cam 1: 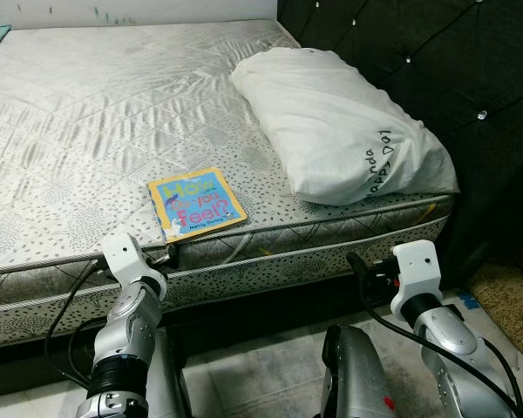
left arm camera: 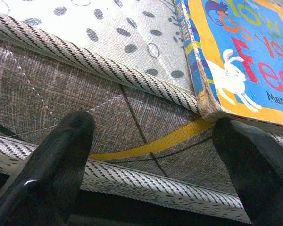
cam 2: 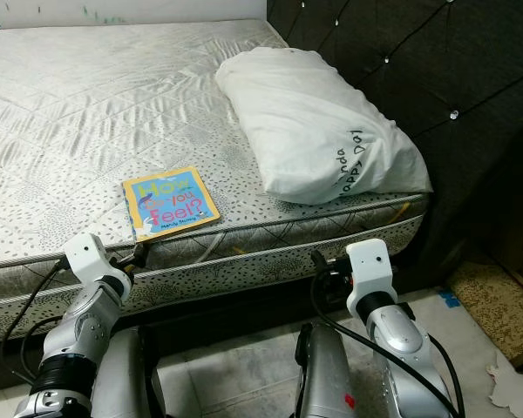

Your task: Clean up the room

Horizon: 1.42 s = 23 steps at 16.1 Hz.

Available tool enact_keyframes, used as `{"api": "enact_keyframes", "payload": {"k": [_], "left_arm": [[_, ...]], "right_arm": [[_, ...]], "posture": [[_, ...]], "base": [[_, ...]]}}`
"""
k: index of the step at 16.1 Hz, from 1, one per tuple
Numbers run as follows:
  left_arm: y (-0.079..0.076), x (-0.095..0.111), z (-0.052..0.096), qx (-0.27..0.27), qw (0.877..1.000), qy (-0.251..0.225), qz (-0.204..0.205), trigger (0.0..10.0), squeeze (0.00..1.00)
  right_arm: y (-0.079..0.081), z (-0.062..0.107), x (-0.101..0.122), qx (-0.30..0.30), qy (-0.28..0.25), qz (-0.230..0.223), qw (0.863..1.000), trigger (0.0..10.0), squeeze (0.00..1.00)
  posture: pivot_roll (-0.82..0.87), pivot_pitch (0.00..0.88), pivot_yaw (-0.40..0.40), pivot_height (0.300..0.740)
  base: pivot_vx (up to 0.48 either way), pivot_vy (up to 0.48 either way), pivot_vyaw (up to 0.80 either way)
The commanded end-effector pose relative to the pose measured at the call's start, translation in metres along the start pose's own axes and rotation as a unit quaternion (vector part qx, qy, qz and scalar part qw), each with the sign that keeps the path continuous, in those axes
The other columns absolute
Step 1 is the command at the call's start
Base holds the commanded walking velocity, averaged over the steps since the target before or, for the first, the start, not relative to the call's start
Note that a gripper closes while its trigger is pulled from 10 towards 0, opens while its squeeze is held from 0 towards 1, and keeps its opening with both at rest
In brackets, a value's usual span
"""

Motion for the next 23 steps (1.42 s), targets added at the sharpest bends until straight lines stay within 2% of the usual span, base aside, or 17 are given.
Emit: {"api": "enact_keyframes", "payload": {"k": [1, 2, 3, 5, 7, 10, 12, 15, 16, 18, 19, 20, 23], "left_arm": [[-0.001, 0.002, -0.001, 0.001, 1.000, -0.002, -0.001, 10.0, 0.00], [0.006, 0.018, -0.002, 0.018, 0.999, -0.034, -0.012, 10.0, 0.00], [0.011, 0.049, 0.001, 0.037, 0.995, -0.092, -0.031, 10.0, 0.00], [0.008, 0.058, 0.003, 0.032, 0.993, -0.108, -0.034, 10.0, 0.00], [0.013, 0.065, 0.004, 0.040, 0.992, -0.117, -0.033, 10.0, 0.00], [0.015, 0.064, 0.008, 0.044, 0.992, -0.117, -0.033, 10.0, 0.00], [0.006, 0.061, 0.012, 0.028, 0.992, -0.122, -0.032, 10.0, 0.00], [-0.011, 0.050, 0.034, 0.002, 0.988, -0.148, -0.052, 10.0, 0.00], [-0.016, 0.045, 0.046, -0.009, 0.986, -0.156, -0.066, 10.0, 0.00], [-0.021, 0.041, 0.058, -0.022, 0.983, -0.164, -0.075, 10.0, 0.00], [-0.027, 0.034, 0.070, -0.036, 0.981, -0.170, -0.089, 10.0, 0.00], [-0.027, 0.034, 0.070, -0.036, 0.981, -0.170, -0.089, 10.0, 0.00], [-0.031, 0.028, 0.089, -0.056, 0.975, -0.185, -0.109, 10.0, 0.00]], "right_arm": [[-0.005, 0.003, -0.002, -0.006, 0.003, 0.004, 1.000, 10.0, 0.00], [-0.006, 0.003, -0.004, -0.005, 0.004, 0.007, 1.000, 10.0, 0.00], [-0.005, 0.002, -0.006, -0.003, 0.006, 0.011, 1.000, 10.0, 0.00], [-0.006, 0.002, -0.006, -0.005, 0.005, 0.011, 1.000, 10.0, 0.00], [-0.006, 0.001, -0.007, -0.005, 0.006, 0.010, 1.000, 10.0, 0.00], [-0.004, 0.000, -0.006, -0.005, 0.002, 0.008, 1.000, 10.0, 0.00], [-0.004, -0.003, -0.002, -0.010, -0.007, 0.004, 1.000, 10.0, 0.00], [0.004, -0.015, 0.012, -0.025, -0.030, -0.033, 0.999, 10.0, 0.00], [0.010, -0.021, 0.019, -0.031, -0.041, -0.055, 0.997, 10.0, 0.00], [0.014, -0.026, 0.029, -0.036, -0.058, -0.083, 0.994, 10.0, 0.00], [0.017, -0.032, 0.040, -0.040, -0.077, -0.109, 0.990, 10.0, 0.00], [0.017, -0.032, 0.040, -0.040, -0.077, -0.109, 0.990, 10.0, 0.00], [0.018, -0.042, 0.049, -0.051, -0.089, -0.154, 0.983, 10.0, 0.00]], "posture": [[-0.19, 0.000, -0.025, 0.472], [-0.18, 0.000, -0.029, 0.472], [-0.18, 0.000, -0.027, 0.472], [-0.18, 0.000, -0.025, 0.472], [-0.18, 0.000, -0.024, 0.472], [-0.17, 0.000, -0.022, 0.472], [-0.16, 0.000, -0.016, 0.472], [-0.13, 0.000, -0.001, 0.472], [-0.10, 0.000, 0.005, 0.472], [-0.08, 0.000, 0.010, 0.472], [-0.07, 0.000, 0.011, 0.472], [-0.07, 0.000, 0.011, 0.472], [-0.04, 0.000, 0.010, 0.472]], "base": [[0.000, 0.000, 0.00], [0.000, 0.000, 0.00], [0.000, 0.000, 0.00], [0.000, 0.000, 0.00], [0.000, 0.000, 0.00], [0.000, 0.000, 0.00], [0.000, 0.000, 0.00], [0.000, 0.000, 0.00], [0.000, 0.000, 0.00], [0.000, 0.000, 0.00], [0.000, 0.000, 0.00], [0.000, 0.000, 0.00], [0.000, 0.000, 0.00]]}}
Point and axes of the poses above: a point about 5 cm out from each wrist's last joint towards the gripper, its own z axis pointing back from the gripper into the wrist, its own x axis along the axis of the wrist's last joint, y = z × x, the point moved 2 cm from there along -z, pointing out of the wrist towards the gripper, and after that the axes turned 4 degrees about -z, right-handed, at the moved point
